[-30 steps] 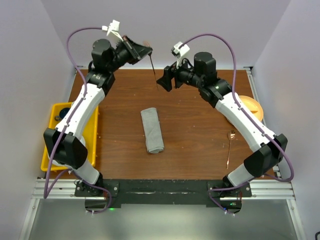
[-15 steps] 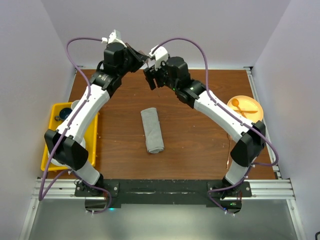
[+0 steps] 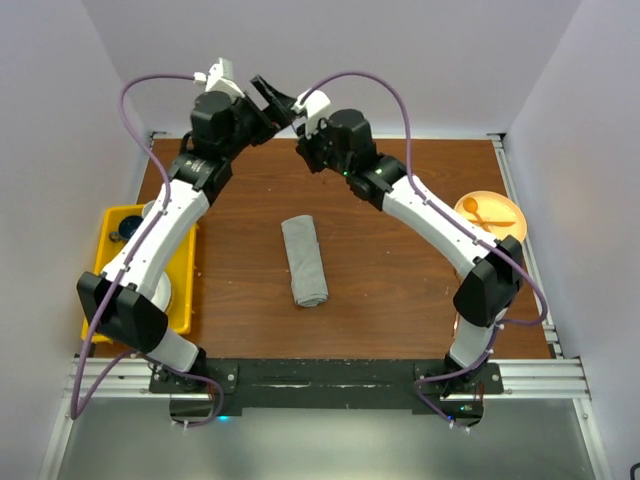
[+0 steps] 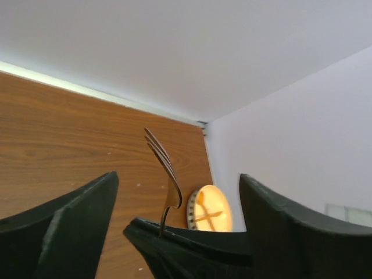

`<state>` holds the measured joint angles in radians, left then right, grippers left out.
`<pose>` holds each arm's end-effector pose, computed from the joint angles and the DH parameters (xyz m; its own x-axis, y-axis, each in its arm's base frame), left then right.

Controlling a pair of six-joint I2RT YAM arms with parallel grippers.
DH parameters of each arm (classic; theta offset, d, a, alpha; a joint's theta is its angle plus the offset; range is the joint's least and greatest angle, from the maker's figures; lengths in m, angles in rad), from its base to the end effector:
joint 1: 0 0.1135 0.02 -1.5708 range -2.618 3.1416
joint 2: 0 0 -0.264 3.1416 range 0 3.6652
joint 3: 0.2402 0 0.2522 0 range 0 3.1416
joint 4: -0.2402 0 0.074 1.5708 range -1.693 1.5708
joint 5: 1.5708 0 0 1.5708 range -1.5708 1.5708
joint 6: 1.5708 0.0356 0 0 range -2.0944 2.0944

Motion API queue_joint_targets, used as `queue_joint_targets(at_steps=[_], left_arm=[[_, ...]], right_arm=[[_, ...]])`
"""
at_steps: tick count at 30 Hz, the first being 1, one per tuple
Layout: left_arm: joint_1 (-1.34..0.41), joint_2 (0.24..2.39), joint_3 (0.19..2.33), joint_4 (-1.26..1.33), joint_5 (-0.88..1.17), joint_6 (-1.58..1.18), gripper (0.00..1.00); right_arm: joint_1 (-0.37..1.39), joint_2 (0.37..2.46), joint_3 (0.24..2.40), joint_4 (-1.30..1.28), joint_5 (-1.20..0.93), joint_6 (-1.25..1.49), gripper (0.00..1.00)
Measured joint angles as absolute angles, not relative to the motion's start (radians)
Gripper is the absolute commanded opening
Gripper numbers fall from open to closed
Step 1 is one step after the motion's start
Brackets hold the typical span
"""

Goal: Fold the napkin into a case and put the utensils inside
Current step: Pass from the left arm to the right, then pass from the right arm to the left

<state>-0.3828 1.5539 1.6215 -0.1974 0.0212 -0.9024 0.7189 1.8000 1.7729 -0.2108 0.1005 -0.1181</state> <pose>0.3379 -0.1369 0.4397 -0.3828 -0.6917 -0.6124 0.1493 0.6078 -0.7799 0.3281 0.2823 0.3981 -0.1076 -0.2499 -0.9623 -0.5987 0.7890 -0.1380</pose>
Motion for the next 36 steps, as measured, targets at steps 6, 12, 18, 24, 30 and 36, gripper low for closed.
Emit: queue_joint_targets(at_steps=[6,12,18,24,30,36], left_arm=[[-0.118,1.448,1.457,0.107,0.338,-0.738,1.0],[0.133,1.412,1.264,0.608,0.751,-0.805,0.9],[0.076,1.473,1.209,1.024,1.023,-0.919,0.61],[0.017,1.491,1.179,1.22,1.097,-0.96,0.45],[-0.062,1.493,1.154,1.275,1.116,-0.967,0.34],[-0.052,1.493,1.14,1.287,1.093,-0.968,0.4]], right_arm=[[0.577,1.8,1.765,-0.185,-0.358,0.156,0.0],[0.484,1.798,1.652,0.0,-0.727,0.465,0.0],[0.508,1.798,1.566,0.254,-0.971,0.698,0.0],[0.522,1.798,1.529,0.393,-1.102,0.83,0.0],[0.525,1.788,1.506,0.455,-1.147,0.875,0.0],[0.528,1.771,1.472,0.482,-1.165,0.894,0.0]])
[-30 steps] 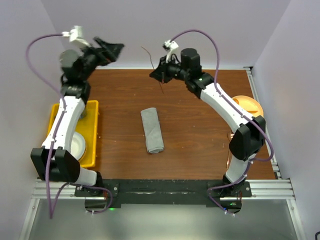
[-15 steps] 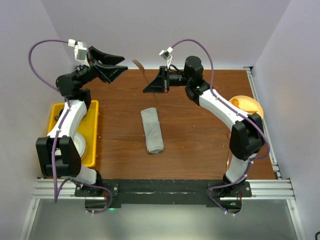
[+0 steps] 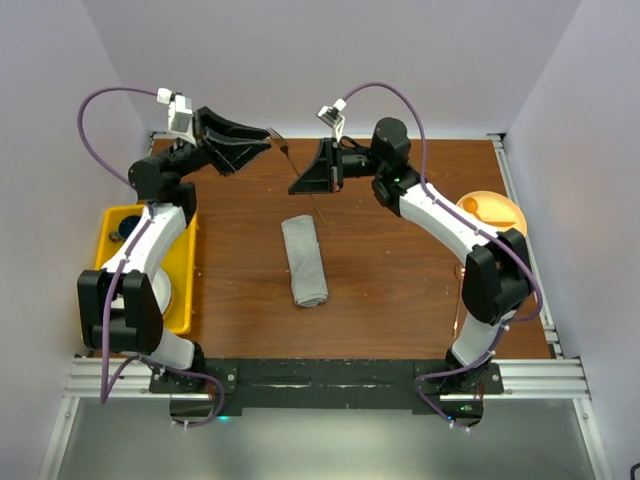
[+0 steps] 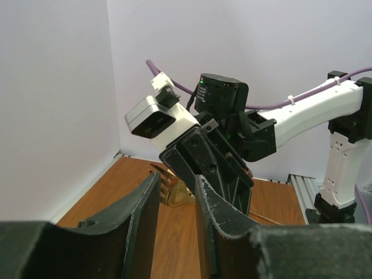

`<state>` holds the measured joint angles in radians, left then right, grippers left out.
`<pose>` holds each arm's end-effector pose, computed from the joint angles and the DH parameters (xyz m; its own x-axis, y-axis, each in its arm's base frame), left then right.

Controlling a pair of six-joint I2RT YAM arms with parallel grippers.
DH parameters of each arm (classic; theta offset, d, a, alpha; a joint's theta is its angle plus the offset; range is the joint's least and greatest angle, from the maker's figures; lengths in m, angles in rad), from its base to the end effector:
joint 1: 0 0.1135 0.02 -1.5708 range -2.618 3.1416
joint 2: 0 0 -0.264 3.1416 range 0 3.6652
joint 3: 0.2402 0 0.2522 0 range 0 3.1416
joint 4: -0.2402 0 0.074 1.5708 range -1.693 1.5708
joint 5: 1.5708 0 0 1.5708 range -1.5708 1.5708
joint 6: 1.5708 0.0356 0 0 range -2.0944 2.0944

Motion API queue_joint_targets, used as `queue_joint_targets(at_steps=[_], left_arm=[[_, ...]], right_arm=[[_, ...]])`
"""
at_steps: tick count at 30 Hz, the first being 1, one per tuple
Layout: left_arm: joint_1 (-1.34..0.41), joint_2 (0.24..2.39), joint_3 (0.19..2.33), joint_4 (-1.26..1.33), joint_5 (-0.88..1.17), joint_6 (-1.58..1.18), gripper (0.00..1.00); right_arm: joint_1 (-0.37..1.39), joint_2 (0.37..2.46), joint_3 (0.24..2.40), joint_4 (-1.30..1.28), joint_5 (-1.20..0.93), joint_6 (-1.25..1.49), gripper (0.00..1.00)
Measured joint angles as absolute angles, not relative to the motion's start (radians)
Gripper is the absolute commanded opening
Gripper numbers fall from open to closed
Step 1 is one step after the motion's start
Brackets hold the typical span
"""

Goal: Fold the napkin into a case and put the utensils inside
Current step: Pass from the right arm to the left

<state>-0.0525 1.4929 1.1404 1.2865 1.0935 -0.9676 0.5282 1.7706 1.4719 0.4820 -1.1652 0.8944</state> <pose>0.3017 -0.0475 0.4211 0.0013 -0.3789 -0.9254 0.9741 0.2098 -0.0846 0.3383 0.2353 0.3736 -0.6651 -0.0318 -0.7461 -0.7357 -0.1433 0.6619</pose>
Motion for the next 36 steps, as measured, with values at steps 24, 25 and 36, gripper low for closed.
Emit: queue_joint_targets(at_steps=[24,25,36], left_arm=[[-0.035,1.503,1.106,1.298,1.034,-1.013,0.35],[-0.036,1.503,1.107,1.298,1.035,-1.018,0.34],[-0.052,1.502,1.105,1.3,1.046,-1.068,0.42]], right_arm=[[0.576,1.747,1.466,0.533,-1.19,0.925,0.0],[0.576,1.747,1.466,0.533,-1.192,0.925,0.0],[0.576,1.747,1.489,0.524,-1.204,0.92,0.0]])
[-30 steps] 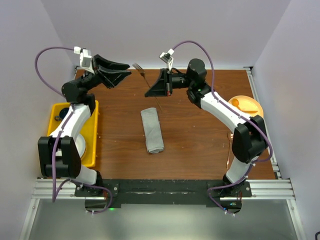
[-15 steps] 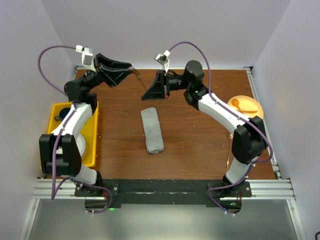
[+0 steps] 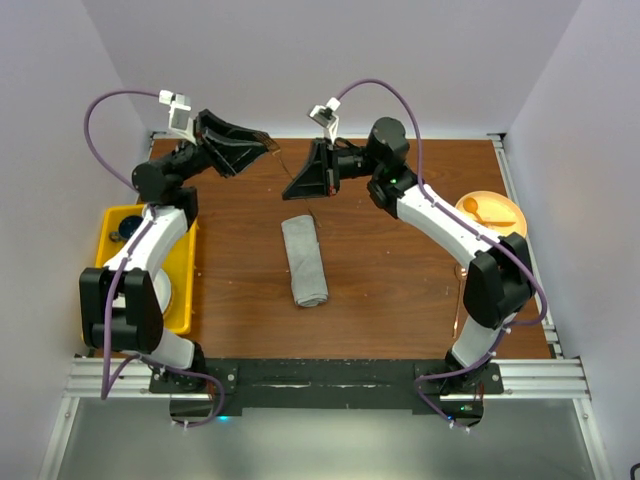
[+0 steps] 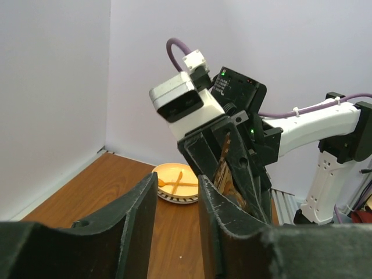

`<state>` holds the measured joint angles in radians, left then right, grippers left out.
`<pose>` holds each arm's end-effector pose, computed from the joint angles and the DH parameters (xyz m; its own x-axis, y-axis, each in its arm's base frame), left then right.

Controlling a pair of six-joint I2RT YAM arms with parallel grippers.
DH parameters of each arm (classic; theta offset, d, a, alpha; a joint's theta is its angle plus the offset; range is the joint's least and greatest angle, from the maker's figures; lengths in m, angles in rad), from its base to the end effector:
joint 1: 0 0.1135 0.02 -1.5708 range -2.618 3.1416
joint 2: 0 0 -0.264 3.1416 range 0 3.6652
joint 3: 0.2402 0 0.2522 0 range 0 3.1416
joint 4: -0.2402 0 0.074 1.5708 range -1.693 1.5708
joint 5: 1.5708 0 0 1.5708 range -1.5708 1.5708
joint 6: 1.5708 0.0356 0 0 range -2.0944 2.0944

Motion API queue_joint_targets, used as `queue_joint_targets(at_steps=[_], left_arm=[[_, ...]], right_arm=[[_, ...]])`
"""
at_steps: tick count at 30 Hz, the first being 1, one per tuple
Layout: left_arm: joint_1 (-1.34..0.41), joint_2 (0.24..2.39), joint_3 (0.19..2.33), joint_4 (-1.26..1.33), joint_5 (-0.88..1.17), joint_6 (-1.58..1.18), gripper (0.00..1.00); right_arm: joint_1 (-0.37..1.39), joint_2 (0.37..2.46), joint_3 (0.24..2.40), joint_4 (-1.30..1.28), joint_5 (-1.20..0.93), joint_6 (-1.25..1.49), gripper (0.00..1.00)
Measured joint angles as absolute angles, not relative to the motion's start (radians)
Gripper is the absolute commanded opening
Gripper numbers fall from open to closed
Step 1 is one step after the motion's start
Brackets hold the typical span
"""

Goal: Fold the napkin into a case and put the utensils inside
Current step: Pass from the right arm to the left

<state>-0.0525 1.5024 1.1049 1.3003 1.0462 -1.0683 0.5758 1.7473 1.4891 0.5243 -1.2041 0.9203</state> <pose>0.3059 -0.0469 0.4095 -0.1147 -0.4335 -0.8938 0.9576 0.1912 -0.2156 0.3193 0.2469 0.3917 -0.6230 -0.0642 -0.7796 -0.7512 -0.2288 0.6191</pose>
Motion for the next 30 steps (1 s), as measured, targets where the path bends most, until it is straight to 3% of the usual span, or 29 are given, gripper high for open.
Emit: queue_joint_targets(at_steps=[10,13,26,30], left_arm=[[-0.005,1.468,1.037,1.3,1.09,-1.097,0.55],[-0.005,1.457,1.037,1.3,1.102,-1.109,0.55],[-0.005,1.403,1.084,1.301,1.091,-1.111,0.46],[-0.007,1.404,1.102,1.301,1.086,-1.112,0.33]], right_arm=[[0.574,1.747,1.506,0.497,-1.217,0.9,0.0],[0.574,1.747,1.506,0.493,-1.224,0.899,0.0],[0.578,1.747,1.506,0.493,-1.249,0.897,0.0],[0.584,1.747,1.506,0.493,-1.249,0.897,0.0]])
